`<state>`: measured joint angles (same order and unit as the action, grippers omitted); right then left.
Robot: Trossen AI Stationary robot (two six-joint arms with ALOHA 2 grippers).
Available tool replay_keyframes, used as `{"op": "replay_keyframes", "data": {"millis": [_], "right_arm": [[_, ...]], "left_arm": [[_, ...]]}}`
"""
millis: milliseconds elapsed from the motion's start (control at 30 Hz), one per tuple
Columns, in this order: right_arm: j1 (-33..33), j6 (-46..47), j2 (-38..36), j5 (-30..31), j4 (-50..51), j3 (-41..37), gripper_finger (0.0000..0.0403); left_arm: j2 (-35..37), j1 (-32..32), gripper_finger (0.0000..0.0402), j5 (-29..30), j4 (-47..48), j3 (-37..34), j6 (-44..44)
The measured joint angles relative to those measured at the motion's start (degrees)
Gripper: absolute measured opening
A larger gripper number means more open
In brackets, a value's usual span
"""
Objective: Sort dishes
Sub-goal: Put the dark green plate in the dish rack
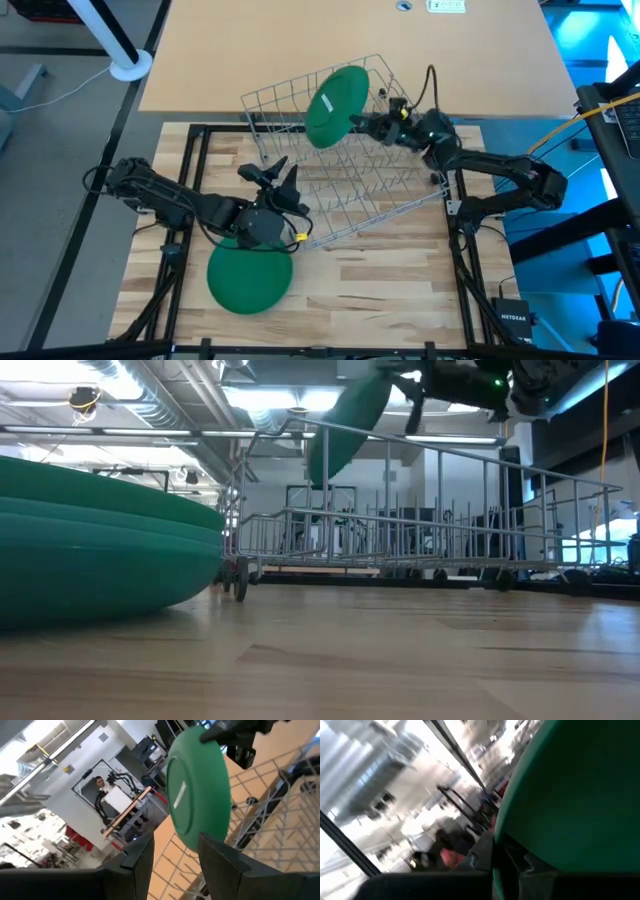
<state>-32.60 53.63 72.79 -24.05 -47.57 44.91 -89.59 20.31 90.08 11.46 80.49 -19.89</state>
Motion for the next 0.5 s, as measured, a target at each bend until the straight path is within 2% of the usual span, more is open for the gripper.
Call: {"op": "replay_keyframes", "data": {"millis": [200, 500], "right_arm": [[-13.25, -5.31, -3.51, -16.11, 6.91, 0.0, 0.0009], [-30.56, -8.52, -3.95, -35.64, 7.07, 0.0, 0.0009]], "left_arm": [[0.14, 0.36, 0.0143, -0.07, 0.04, 0.0, 0.75], [0.14, 0.15, 0.0143, -0.09, 0.07, 0.0, 5.12]]}}
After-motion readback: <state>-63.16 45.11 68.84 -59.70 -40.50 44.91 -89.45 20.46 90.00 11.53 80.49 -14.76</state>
